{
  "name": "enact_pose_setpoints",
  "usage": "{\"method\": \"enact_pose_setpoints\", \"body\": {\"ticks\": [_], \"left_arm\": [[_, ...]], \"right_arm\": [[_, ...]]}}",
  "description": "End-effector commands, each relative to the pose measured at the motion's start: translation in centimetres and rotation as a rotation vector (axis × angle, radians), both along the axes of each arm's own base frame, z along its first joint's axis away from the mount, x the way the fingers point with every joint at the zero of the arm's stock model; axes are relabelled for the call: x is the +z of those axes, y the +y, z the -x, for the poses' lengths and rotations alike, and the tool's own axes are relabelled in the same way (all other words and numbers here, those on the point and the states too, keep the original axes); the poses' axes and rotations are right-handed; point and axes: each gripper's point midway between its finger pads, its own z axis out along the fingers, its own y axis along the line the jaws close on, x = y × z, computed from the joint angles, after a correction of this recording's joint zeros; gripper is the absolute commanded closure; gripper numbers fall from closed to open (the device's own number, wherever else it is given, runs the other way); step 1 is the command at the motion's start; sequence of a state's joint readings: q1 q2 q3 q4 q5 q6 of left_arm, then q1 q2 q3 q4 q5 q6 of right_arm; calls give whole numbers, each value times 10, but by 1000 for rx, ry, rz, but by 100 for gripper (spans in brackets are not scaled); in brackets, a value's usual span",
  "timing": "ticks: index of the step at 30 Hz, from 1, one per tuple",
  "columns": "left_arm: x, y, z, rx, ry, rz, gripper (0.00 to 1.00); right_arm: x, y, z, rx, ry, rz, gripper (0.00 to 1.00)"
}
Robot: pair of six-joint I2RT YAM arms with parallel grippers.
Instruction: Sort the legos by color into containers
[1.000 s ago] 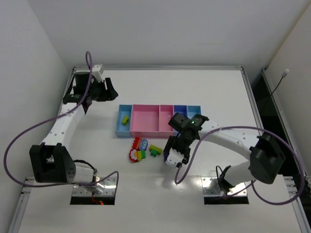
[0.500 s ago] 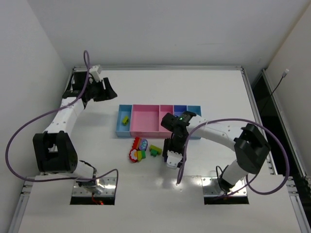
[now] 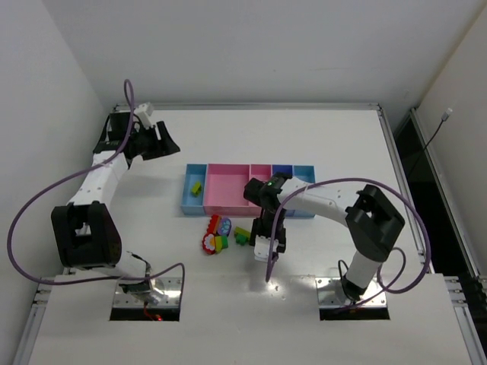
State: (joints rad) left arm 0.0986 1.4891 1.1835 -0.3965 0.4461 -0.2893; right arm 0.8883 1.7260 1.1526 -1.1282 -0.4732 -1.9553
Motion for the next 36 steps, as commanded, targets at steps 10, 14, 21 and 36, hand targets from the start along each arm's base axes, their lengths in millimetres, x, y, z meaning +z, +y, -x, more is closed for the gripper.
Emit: {"method": "enact_pose_setpoints", "body": {"ticks": [10, 14, 21, 36], "left_arm": [[7, 12, -5, 2, -6, 47, 32], [4, 17, -6, 8, 1, 60, 32], [-5, 22, -7, 6, 22, 72, 32], [-15, 29, -11, 0, 52, 100, 32]], "right_arm": [[-7, 20, 2, 130, 7, -54, 48], [-12, 21, -3, 142, -12, -43, 48], [-21, 23, -9, 145, -15, -20, 48], [-38, 17, -16, 171, -16, 29, 48]]}}
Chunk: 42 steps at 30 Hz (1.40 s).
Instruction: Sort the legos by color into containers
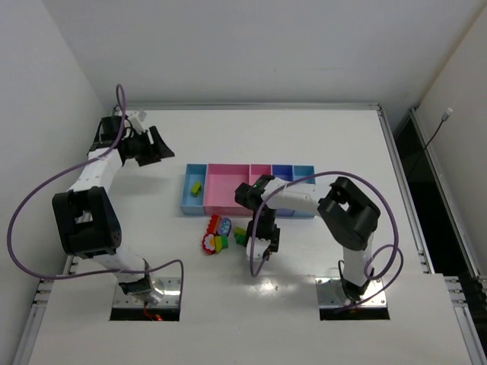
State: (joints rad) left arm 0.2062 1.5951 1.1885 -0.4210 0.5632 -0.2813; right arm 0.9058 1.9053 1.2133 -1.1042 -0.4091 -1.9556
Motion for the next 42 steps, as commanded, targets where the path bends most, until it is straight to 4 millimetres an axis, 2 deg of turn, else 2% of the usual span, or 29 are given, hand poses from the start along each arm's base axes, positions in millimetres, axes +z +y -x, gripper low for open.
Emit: {"method": "enact_pose_setpoints", "body": {"ticks": [1, 8, 11, 14, 17, 20, 21, 24, 26, 27, 31, 32, 34, 35, 38, 42], "left_arm": [[15, 7, -11, -6, -48, 9, 32], [15, 7, -11, -6, -48, 9, 32], [12, 7, -12, -6, -39, 11, 32], [12, 11, -12, 4, -39, 11, 32], [11, 12, -14, 4, -38, 11, 32], [8, 10, -14, 3, -27, 26, 32], [8, 10, -14, 3, -27, 26, 32], [8, 10, -14, -3, -30, 20, 32], [12, 8, -13, -10, -41, 26, 32], [16, 8, -10, -16, -55, 17, 32], [28, 4, -5, -41, -125, 12, 32], [25, 1, 1, -49, -123, 20, 32], [37, -2, 6, -59, -175, 15, 32], [31, -4, 13, -59, -169, 17, 32], [44, -14, 23, -81, -228, 3, 32], [39, -26, 38, -108, -223, 15, 32]], "right_arm": [[4, 16, -7, 143, -24, -93, 48], [-6, 14, -8, 145, -17, -72, 48], [-4, 14, -14, 138, -32, -73, 53], [-8, 14, -16, 142, -34, -58, 64], [-11, 12, -17, 144, -35, -45, 65], [-14, 11, -21, 158, -44, -26, 75], [-14, 9, -19, 158, -35, -16, 81], [-14, 7, -21, 153, -34, 1, 86], [-17, 8, -18, 141, -25, -5, 94], [-12, 10, -21, 126, -41, -46, 100], [4, 19, -20, 61, -40, -90, 100], [7, 20, -19, 44, -38, -96, 100], [15, 26, -16, -28, -16, -116, 100], [25, 35, -16, -60, -1, -148, 100], [48, 50, -15, -187, 57, -169, 100], [83, 63, -7, -323, 141, -197, 100]]}}
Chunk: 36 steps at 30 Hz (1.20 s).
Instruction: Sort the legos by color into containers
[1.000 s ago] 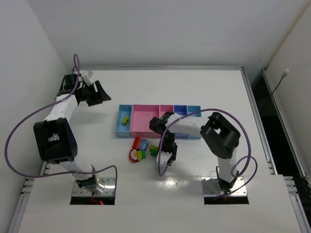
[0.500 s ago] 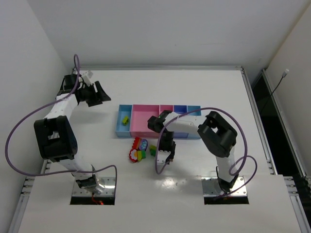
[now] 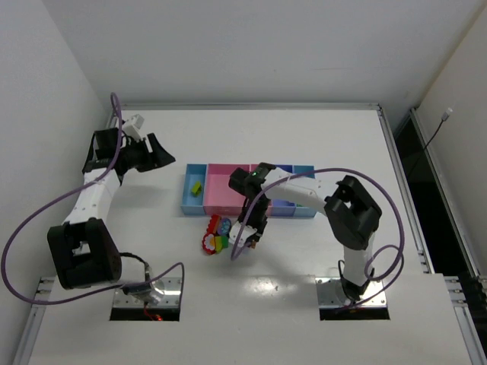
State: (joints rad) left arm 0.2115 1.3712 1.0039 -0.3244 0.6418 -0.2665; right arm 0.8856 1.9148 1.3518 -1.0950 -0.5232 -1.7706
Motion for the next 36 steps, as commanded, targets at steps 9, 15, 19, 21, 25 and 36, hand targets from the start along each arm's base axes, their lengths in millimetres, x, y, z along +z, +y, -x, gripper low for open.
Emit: {"method": "enact_pose_setpoints", "body": {"ticks": [9, 15, 19, 21, 25, 36], "left_arm": [[20, -27, 41, -222, -184, -57, 32], [33, -39, 92, -335, -298, -145, 32], [50, -42, 123, -460, -457, -322, 34], [53, -42, 144, -557, -520, -434, 37], [43, -47, 184, -749, -553, -551, 39], [60, -71, 240, -1063, -907, -806, 42]], "right_arm": [[91, 25, 33, -528, 474, 68, 100], [104, 34, 16, -861, 716, 207, 100], [99, 37, 9, -1018, 797, 298, 100], [93, 37, 1, -1115, 802, 315, 100], [94, 36, -10, -1204, 805, 313, 100], [116, 43, -51, -1303, 938, 276, 100]]}}
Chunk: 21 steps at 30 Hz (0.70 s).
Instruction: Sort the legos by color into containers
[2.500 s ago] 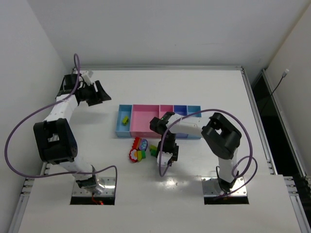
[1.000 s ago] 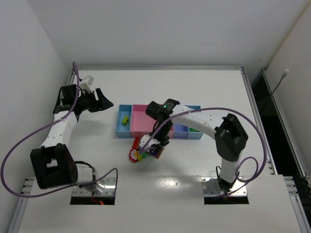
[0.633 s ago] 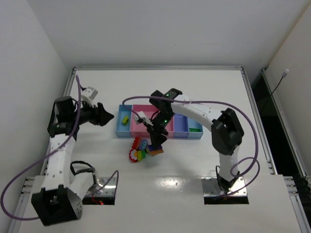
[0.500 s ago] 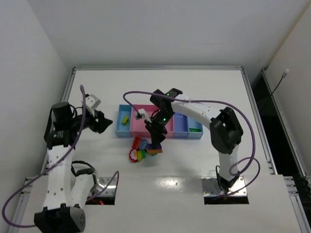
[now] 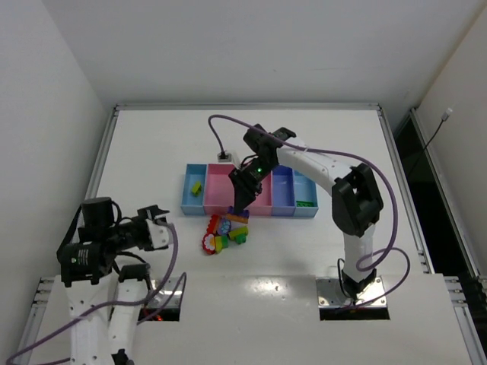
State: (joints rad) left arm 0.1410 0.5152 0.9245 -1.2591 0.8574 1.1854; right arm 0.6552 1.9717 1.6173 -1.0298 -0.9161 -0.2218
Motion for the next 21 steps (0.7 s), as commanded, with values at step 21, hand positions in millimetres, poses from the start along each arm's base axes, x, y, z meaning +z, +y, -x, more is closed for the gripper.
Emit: {"method": "enact_pose_setpoints", "body": {"ticks": [21], "left_arm": [[7, -88, 1, -848, -376, -62, 45]], "right_arm": [[44, 36, 16, 3, 165, -172, 100]]}}
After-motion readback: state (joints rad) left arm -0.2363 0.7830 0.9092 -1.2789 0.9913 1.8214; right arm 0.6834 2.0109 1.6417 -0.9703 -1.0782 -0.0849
